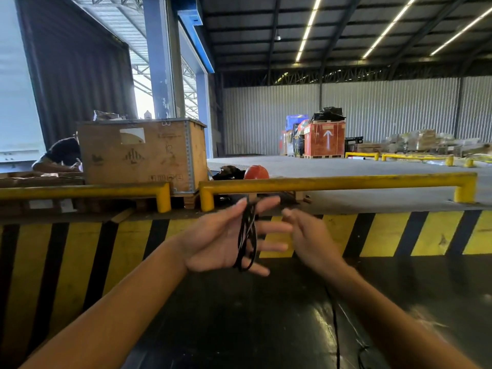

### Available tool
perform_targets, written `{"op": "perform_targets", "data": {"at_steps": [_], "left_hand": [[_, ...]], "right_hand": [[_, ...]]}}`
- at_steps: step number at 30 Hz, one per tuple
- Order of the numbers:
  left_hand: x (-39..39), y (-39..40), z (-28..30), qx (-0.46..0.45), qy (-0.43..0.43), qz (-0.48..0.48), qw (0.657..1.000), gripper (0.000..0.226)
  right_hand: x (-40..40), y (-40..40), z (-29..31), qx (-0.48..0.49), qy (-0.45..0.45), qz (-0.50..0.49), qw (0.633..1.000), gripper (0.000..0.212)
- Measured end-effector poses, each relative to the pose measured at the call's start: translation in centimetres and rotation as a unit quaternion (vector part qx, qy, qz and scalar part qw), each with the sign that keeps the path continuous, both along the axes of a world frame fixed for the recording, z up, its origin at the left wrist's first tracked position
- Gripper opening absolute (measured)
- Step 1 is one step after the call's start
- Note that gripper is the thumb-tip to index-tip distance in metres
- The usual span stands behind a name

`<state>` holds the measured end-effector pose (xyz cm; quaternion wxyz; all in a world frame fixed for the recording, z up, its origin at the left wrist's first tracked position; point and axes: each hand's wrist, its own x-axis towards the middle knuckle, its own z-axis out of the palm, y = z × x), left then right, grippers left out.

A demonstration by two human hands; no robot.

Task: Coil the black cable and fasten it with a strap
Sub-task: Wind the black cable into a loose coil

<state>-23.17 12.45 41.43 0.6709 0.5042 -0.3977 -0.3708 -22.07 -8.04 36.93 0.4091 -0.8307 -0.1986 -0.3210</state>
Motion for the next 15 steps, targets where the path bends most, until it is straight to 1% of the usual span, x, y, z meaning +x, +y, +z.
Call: {"op": "perform_targets", "data": {"at_steps": [1, 3, 4, 5, 6, 7, 8, 9, 10, 12, 13, 14, 15], "left_hand": [[0.0, -0.5, 0.5, -0.048, -0.002, 0.017, 0.999, 0.049], [0.2, -1.3, 1.7, -0.117, -0.033, 0.120, 0.985, 0.047], [0.5, -1.5, 2.2, -0.129, -0.065, 0.187, 0.972, 0.045], [0.9, -1.4, 2.5, -0.122, -0.109, 0.252, 0.954, 0.043], [1.4, -1.2, 2.5, -0.094, -0.159, 0.309, 0.933, 0.040], [1.8, -0.8, 2.3, -0.046, -0.214, 0.360, 0.907, 0.036], [2.2, -0.4, 1.8, 0.019, -0.271, 0.395, 0.878, 0.032], [2.5, 0.2, 1.0, 0.096, -0.324, 0.408, 0.848, 0.030], [2.8, 0.8, 0.2, 0.177, -0.363, 0.399, 0.823, 0.029], [3.0, 1.9, -1.3, 0.321, -0.397, 0.346, 0.787, 0.034], [2.9, 2.3, -1.7, 0.374, -0.390, 0.315, 0.781, 0.037], [2.6, 2.5, -1.9, 0.411, -0.366, 0.284, 0.785, 0.038], [2.3, 2.6, -1.9, 0.435, -0.333, 0.249, 0.799, 0.038]], "right_hand": [[-0.5, 1.0, -1.2, -0.021, 0.049, 0.032, 0.998, 0.020], [-1.7, 3.4, -3.7, -0.098, 0.141, 0.104, 0.980, 0.019], [-2.3, 4.5, -4.8, -0.143, 0.187, 0.138, 0.962, 0.018], [-2.8, 5.3, -5.6, -0.190, 0.222, 0.165, 0.942, 0.019], [-3.1, 5.5, -6.0, -0.234, 0.243, 0.183, 0.923, 0.021], [-3.2, 5.3, -6.0, -0.264, 0.249, 0.192, 0.912, 0.021], [-3.3, 4.7, -5.7, -0.275, 0.243, 0.196, 0.909, 0.020], [-3.2, 3.9, -5.1, -0.272, 0.228, 0.195, 0.914, 0.017], [-3.1, 2.9, -4.2, -0.265, 0.202, 0.186, 0.925, 0.013], [-2.6, 0.7, -1.9, -0.264, 0.128, 0.140, 0.946, 0.010], [-2.3, -0.5, -0.6, -0.261, 0.094, 0.114, 0.954, 0.011], [-2.0, -1.5, 0.8, -0.252, 0.064, 0.092, 0.961, 0.015], [-1.7, -2.5, 2.1, -0.237, 0.035, 0.074, 0.968, 0.018]]}}
